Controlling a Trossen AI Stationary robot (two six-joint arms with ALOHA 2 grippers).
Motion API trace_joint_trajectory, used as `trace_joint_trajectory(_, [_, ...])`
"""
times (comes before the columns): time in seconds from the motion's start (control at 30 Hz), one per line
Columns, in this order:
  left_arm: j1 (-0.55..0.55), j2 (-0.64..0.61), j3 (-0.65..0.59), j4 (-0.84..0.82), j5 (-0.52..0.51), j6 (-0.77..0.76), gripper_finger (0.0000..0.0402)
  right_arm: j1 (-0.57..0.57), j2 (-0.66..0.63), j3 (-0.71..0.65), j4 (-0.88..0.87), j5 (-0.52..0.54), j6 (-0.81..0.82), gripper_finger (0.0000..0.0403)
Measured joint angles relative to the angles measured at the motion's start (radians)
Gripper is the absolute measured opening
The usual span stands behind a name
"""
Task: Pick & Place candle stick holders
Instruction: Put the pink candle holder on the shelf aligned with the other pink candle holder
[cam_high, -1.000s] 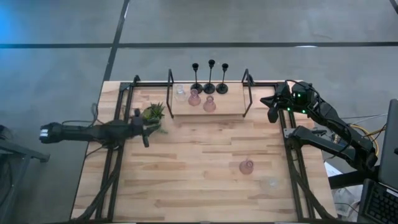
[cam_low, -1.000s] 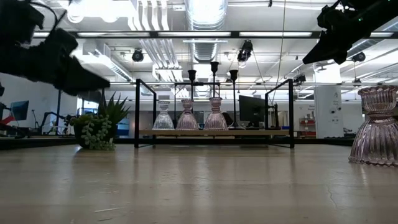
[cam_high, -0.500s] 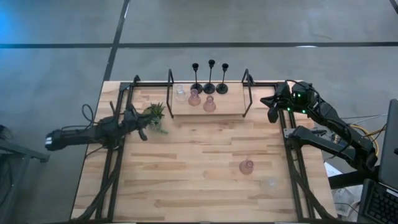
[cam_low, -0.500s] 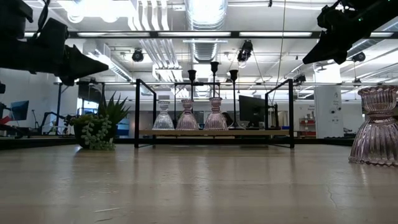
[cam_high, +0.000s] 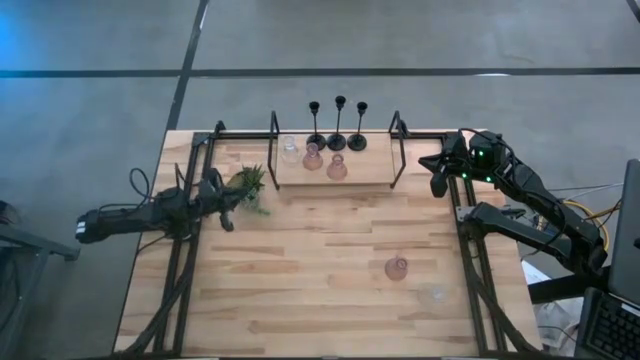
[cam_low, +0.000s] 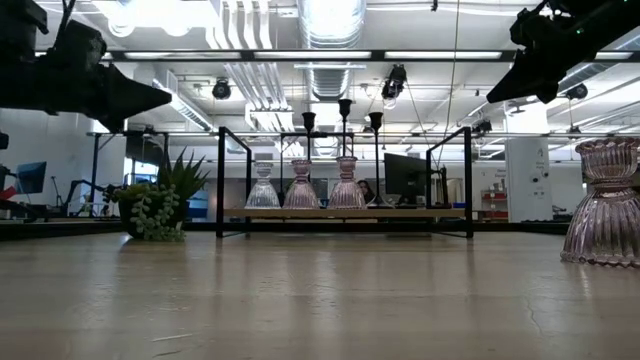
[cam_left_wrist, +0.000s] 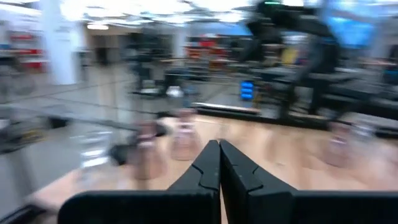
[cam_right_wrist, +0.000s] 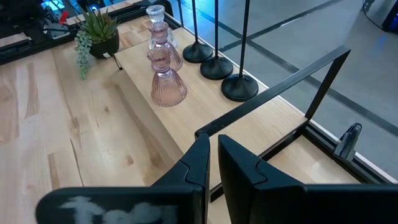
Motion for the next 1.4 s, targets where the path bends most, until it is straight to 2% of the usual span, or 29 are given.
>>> trace_joint_trajectory(0.1, [0.0,0.0,0.0,0.004,0.123,-0.001,0.0001,0.0,0.0,0.0,0.0,0.0,-0.001,0.0029])
trace_joint_trajectory(0.23, [0.003,0.0,0.0,0.084,0.171,-0.001,0.0001,0.0,0.0,0.0,0.0,0.0,0.0,0.0029])
trace_joint_trajectory(0.37, [0.018,0.0,0.0,-0.015,0.142,-0.002,0.0001,0.0,0.0,0.0,-0.001,0.0,0.001,0.0029])
trace_joint_trajectory(0.7, [0.155,0.0,-0.001,-0.011,0.13,-0.019,0.0001,0.0,0.0,0.0,0.0,0.0,0.0,0.0029])
trace_joint_trajectory(1.0, [0.156,0.005,-0.001,0.004,0.128,-0.032,0.0022,0.0,0.0,0.0,0.0,0.0,-0.001,0.0029])
trace_joint_trajectory(1.4, [0.156,0.005,-0.001,0.01,0.124,-0.032,0.0024,0.0,0.0,0.0,0.0,0.0,0.001,0.0029])
